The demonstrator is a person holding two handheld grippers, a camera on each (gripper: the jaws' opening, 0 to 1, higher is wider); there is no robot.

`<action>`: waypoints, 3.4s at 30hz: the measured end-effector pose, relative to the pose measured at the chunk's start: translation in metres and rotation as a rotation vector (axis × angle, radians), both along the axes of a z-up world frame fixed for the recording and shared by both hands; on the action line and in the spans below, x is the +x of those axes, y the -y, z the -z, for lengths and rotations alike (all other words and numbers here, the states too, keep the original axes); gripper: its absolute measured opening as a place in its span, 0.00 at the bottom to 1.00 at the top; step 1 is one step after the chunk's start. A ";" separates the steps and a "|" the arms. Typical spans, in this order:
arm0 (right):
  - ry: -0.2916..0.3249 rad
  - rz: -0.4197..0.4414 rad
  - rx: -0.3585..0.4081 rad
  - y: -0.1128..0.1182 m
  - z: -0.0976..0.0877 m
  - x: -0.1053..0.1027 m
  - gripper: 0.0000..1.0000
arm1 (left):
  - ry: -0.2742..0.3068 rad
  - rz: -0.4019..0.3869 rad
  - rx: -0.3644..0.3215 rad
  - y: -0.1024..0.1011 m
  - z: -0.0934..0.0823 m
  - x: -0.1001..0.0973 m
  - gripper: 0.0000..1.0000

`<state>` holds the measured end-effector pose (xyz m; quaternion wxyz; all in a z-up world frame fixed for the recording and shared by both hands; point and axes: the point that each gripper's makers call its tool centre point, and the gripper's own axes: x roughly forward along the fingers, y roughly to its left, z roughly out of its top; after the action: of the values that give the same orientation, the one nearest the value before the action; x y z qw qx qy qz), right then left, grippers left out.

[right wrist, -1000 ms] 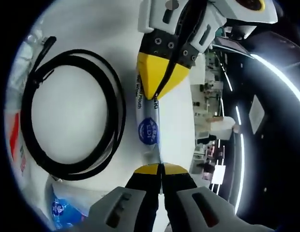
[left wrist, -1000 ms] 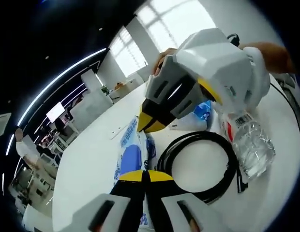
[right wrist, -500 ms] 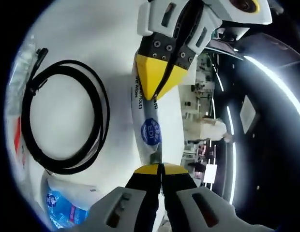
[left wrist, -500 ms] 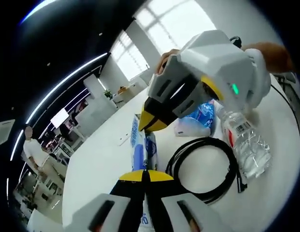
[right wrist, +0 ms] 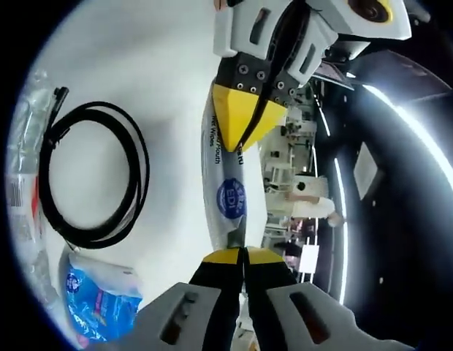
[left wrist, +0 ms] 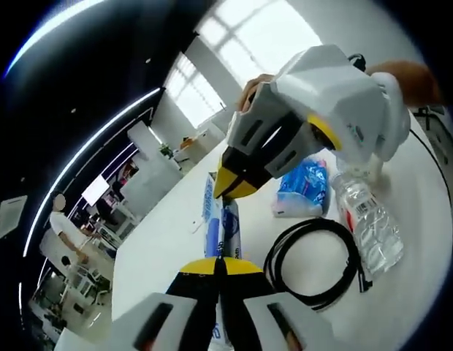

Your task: Arrange the tabletop items into an orderly group along one side of the table until the central work area is clear of visible clutter.

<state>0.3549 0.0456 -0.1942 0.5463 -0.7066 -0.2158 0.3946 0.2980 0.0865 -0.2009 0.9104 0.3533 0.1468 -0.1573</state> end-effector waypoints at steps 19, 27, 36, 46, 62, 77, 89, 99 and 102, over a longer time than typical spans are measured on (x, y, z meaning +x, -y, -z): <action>0.010 0.069 0.011 0.033 -0.014 0.005 0.00 | 0.026 0.094 0.050 0.026 -0.020 0.011 0.00; 0.018 0.099 0.005 0.049 -0.011 0.013 0.00 | 0.040 0.147 0.065 0.041 -0.018 0.022 0.00; 0.009 0.131 0.009 0.065 -0.009 0.018 0.00 | 0.050 0.183 0.087 0.051 -0.018 0.036 0.00; -0.003 0.161 0.012 0.077 -0.002 0.031 0.00 | 0.072 0.234 0.109 0.061 -0.013 0.050 0.00; -0.014 0.205 -0.004 0.100 0.011 0.035 0.00 | 0.114 0.295 0.121 0.079 -0.005 0.072 0.00; -0.039 0.223 -0.025 0.111 0.032 0.043 0.00 | 0.116 0.284 0.162 0.087 0.018 0.087 0.00; -0.107 0.234 -0.013 0.112 0.052 0.047 0.00 | 0.081 0.268 0.143 0.087 0.040 0.093 0.00; -0.193 0.244 0.021 0.114 0.065 0.048 0.00 | 0.053 0.279 0.115 0.089 0.051 0.091 0.00; -0.191 0.252 0.019 0.115 0.066 0.051 0.00 | 0.042 0.277 0.103 0.089 0.054 0.092 0.00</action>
<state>0.4055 -0.0697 -0.2603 0.6163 -0.6821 -0.0762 0.3861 0.3896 -0.0023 -0.2546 0.8635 0.4196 0.0855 -0.2665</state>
